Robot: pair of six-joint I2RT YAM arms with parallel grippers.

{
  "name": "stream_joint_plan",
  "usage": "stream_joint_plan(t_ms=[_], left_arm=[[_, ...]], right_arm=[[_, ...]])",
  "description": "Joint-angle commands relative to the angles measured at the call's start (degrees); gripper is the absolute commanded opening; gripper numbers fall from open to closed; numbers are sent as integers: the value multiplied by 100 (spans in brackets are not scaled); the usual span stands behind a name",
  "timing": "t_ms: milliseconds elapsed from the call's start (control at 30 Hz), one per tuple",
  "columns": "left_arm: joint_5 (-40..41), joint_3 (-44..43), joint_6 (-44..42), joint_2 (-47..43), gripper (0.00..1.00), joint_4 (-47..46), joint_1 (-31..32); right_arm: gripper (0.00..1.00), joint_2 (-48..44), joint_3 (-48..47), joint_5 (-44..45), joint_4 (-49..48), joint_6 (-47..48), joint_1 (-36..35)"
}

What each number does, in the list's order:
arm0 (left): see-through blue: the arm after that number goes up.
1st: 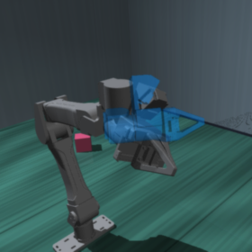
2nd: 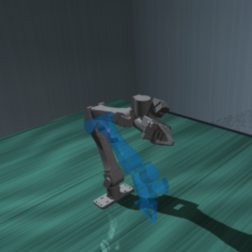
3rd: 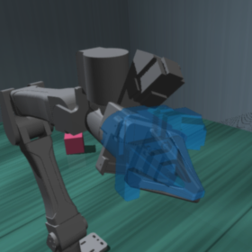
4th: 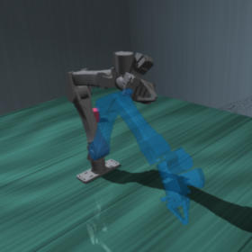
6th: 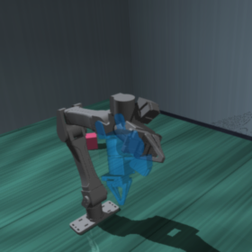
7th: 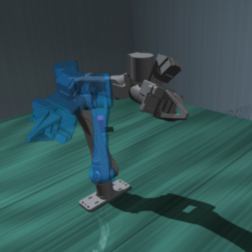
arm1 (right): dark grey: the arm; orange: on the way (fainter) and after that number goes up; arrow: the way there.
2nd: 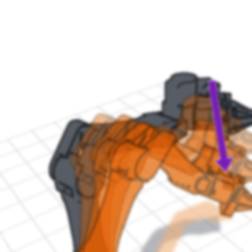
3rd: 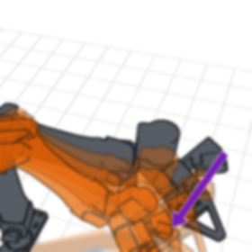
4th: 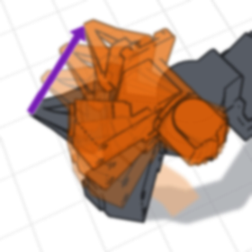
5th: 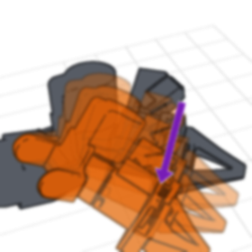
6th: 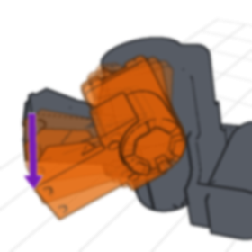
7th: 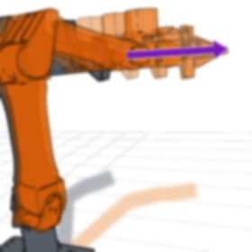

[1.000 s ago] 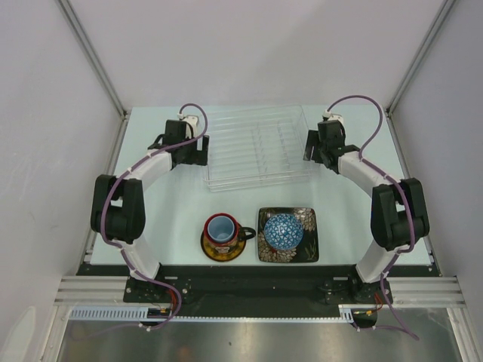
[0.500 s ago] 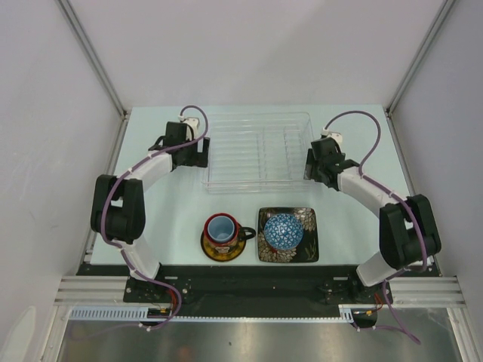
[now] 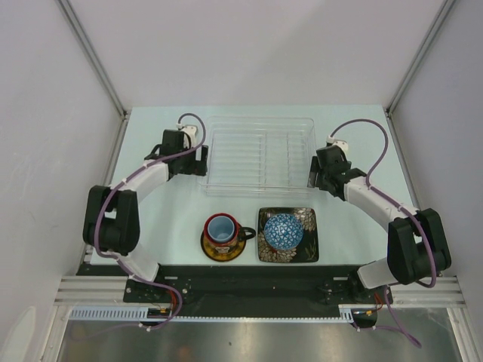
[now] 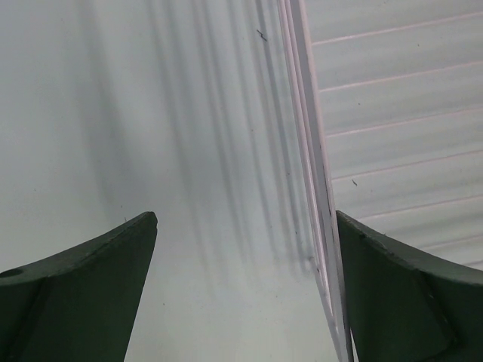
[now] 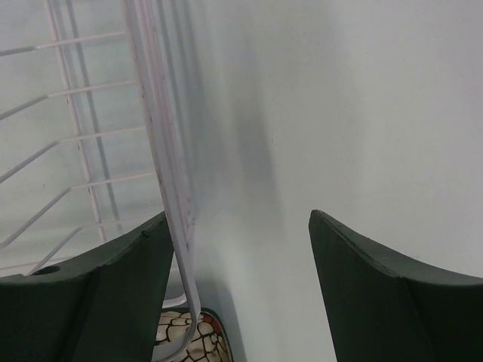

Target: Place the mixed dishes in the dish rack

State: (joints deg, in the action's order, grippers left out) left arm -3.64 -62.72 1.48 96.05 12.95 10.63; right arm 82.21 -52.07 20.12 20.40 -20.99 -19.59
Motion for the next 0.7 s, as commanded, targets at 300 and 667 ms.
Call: stream_joint_plan(t_ms=[300,667], left_arm=[[-339,752,37,-1185,100,278,281],[-409,1165,-33,-1853,100,559,308]], right_arm=[[76,128,-119,-324,-405,-1,369],[77,278,-338,-421,-397,-1,333]])
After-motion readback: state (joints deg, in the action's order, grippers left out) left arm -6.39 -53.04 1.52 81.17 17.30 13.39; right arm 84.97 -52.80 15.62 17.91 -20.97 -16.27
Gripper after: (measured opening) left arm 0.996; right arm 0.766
